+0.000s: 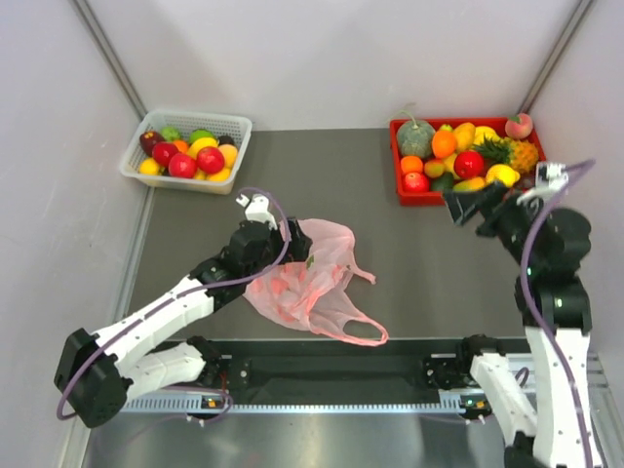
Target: Untie the knot of the plastic bag and take out the fruit
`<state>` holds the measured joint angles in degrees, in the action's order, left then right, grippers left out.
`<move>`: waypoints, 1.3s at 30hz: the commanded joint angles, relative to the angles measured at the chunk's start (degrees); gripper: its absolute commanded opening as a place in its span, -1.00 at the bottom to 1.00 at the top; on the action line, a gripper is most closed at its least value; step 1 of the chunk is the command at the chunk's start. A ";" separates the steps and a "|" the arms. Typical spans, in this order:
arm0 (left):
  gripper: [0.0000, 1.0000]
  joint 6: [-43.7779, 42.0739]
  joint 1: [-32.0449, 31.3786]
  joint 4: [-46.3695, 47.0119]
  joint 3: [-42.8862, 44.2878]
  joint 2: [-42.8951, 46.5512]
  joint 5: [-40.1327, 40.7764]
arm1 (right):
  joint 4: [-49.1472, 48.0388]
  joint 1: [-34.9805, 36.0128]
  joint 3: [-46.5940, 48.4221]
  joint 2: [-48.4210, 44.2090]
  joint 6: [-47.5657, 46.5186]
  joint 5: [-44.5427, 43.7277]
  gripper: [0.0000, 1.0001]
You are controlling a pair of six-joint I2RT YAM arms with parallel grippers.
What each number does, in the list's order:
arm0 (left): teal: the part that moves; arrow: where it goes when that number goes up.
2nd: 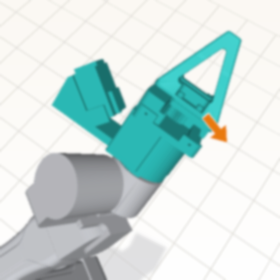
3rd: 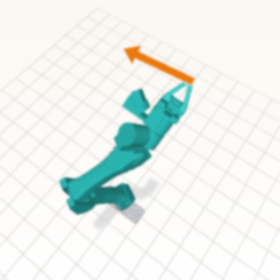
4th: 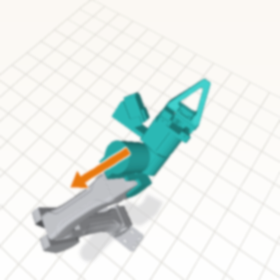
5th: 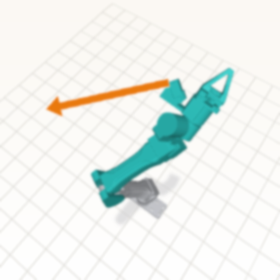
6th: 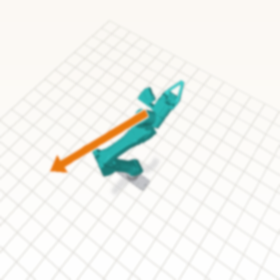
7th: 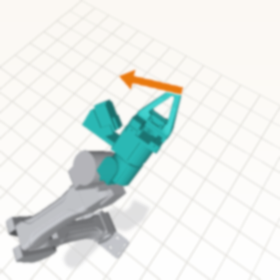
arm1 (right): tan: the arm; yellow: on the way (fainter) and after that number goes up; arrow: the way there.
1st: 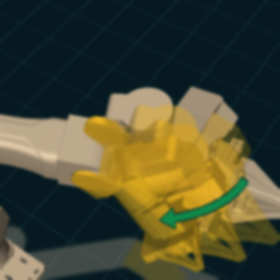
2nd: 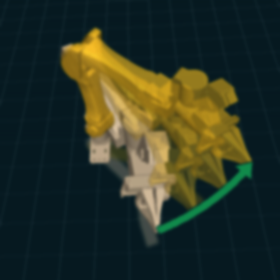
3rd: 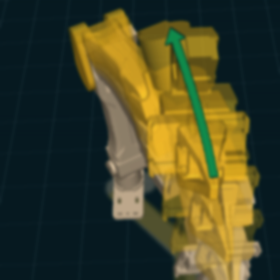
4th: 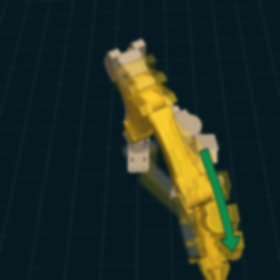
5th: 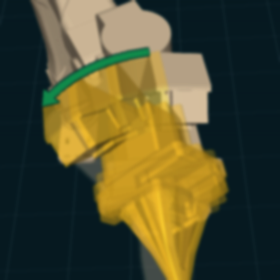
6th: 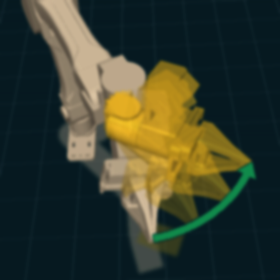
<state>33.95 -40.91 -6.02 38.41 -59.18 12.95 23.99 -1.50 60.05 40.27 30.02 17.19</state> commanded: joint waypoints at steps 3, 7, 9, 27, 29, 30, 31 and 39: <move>0.98 -1.96 0.30 -2.93 7.72 1.42 -0.29 | 10.28 0.35 -3.71 -16.26 -0.40 11.09 0.99; 0.98 -1.70 0.21 -6.62 10.45 5.46 -2.75 | 16.69 0.35 -1.61 -23.30 -1.19 15.24 0.99; 0.98 -1.61 0.21 -8.82 11.77 8.88 -4.15 | 20.73 0.35 0.23 -25.67 -1.28 16.29 0.99; 0.98 6.04 0.21 -29.12 20.03 41.67 -14.53 | 39.38 0.44 14.03 -36.32 -3.82 10.06 0.99; 0.98 5.95 0.12 -30.45 21.70 43.70 -14.18 | 39.64 0.44 15.18 -35.62 -3.83 10.32 0.99; 0.98 5.95 0.21 -31.06 22.23 44.49 -14.09 | 40.08 0.44 15.62 -35.09 -4.18 10.67 0.99; 0.98 5.77 0.12 -32.03 23.28 45.02 -13.92 | 40.52 0.44 15.97 -34.30 -4.53 11.11 0.99; 0.98 3.40 0.21 -38.36 27.33 46.78 -12.24 | 40.00 0.97 19.75 -27.53 -6.38 8.48 0.99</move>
